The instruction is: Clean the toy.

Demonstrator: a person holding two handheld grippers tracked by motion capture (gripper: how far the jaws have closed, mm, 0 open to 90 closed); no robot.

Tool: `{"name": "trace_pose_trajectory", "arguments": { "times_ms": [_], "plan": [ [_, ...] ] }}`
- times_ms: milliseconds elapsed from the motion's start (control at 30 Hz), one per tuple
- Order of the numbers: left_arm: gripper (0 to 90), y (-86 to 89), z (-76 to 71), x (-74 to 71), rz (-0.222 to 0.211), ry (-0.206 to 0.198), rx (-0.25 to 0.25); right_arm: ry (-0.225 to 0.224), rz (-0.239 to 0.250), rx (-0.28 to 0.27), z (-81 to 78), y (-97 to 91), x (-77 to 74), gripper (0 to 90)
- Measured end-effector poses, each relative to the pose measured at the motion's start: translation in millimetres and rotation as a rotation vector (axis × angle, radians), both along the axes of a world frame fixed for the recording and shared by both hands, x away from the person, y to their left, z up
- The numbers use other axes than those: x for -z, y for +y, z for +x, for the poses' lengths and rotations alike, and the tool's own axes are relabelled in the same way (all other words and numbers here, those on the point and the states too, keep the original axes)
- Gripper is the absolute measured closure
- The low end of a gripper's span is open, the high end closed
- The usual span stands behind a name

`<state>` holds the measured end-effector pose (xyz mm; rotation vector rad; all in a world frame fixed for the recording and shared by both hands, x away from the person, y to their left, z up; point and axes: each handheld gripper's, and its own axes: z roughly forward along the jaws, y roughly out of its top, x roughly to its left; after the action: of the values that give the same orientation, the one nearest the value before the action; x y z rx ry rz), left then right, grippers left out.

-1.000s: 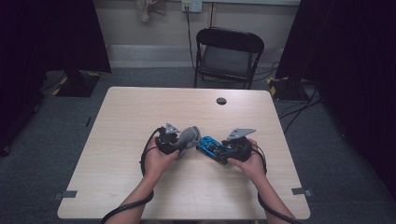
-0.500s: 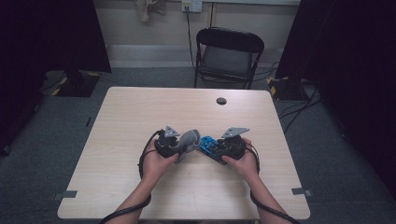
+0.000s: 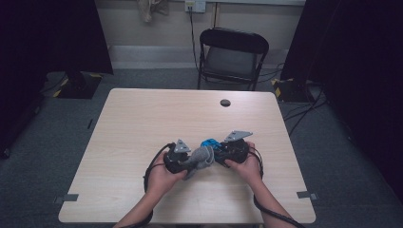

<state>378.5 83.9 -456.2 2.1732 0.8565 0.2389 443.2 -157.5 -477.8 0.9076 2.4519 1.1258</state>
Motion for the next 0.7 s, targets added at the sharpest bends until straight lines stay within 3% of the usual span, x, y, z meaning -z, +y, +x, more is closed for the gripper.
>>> {"name": "trace_pose_trajectory", "arguments": {
  "times_ms": [267,333,500,567,700],
  "plan": [
    [68.7,-26.7,-14.4,5.9,-0.008,0.039,0.122,-0.004,0.027,0.009,-1.7,-2.4,2.5,49.8],
    [68.7,-31.2,-16.6,9.5,-0.018,0.067,0.132,-0.003,0.037,0.008,-1.2,-3.5,3.3,49.8],
    [68.7,-42.7,-21.0,15.8,-0.024,0.089,0.187,0.004,0.027,0.004,0.0,-2.8,2.1,49.9],
    [68.7,-50.0,-22.9,17.4,-0.041,0.09,0.235,0.004,0.026,0.002,-0.1,-2.8,2.0,49.9],
    [68.6,-59.1,-20.9,24.9,-0.023,0.118,0.236,-0.005,0.035,0.006,-1.4,-3.5,3.3,49.9]
  ]
}}
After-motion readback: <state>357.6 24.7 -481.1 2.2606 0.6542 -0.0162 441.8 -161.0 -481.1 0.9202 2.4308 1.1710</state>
